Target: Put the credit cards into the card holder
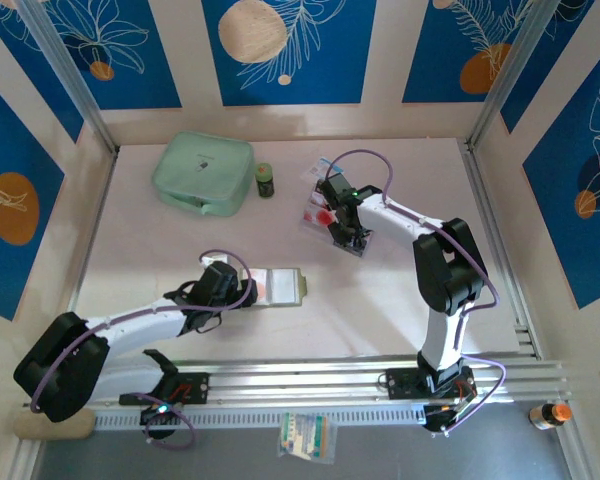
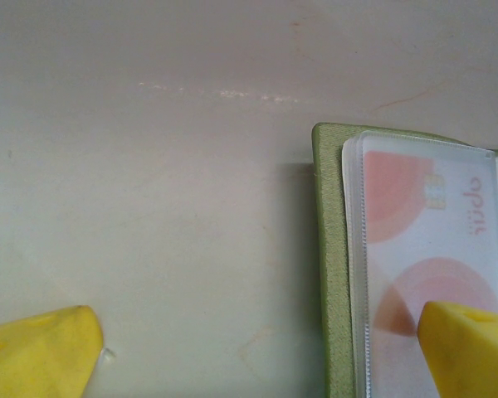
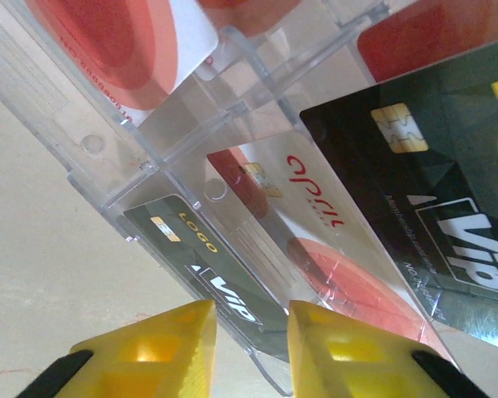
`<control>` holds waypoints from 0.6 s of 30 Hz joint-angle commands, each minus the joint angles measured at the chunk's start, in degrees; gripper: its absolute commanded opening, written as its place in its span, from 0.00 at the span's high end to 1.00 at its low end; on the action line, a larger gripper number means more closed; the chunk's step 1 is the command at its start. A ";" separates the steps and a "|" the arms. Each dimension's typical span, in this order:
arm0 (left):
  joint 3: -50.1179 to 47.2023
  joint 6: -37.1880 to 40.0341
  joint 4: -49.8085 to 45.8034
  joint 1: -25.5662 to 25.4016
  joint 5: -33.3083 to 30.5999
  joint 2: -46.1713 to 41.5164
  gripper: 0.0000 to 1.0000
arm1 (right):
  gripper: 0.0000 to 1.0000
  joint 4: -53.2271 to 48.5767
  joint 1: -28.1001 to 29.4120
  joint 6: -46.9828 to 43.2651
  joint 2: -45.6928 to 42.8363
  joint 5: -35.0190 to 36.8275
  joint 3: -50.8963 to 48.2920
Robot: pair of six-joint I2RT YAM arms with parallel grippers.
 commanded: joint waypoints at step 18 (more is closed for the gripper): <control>0.59 0.02 -2.64 0.69 -0.68 0.25 0.00 | 0.70 0.05 1.09 -6.26 4.07 3.68 2.25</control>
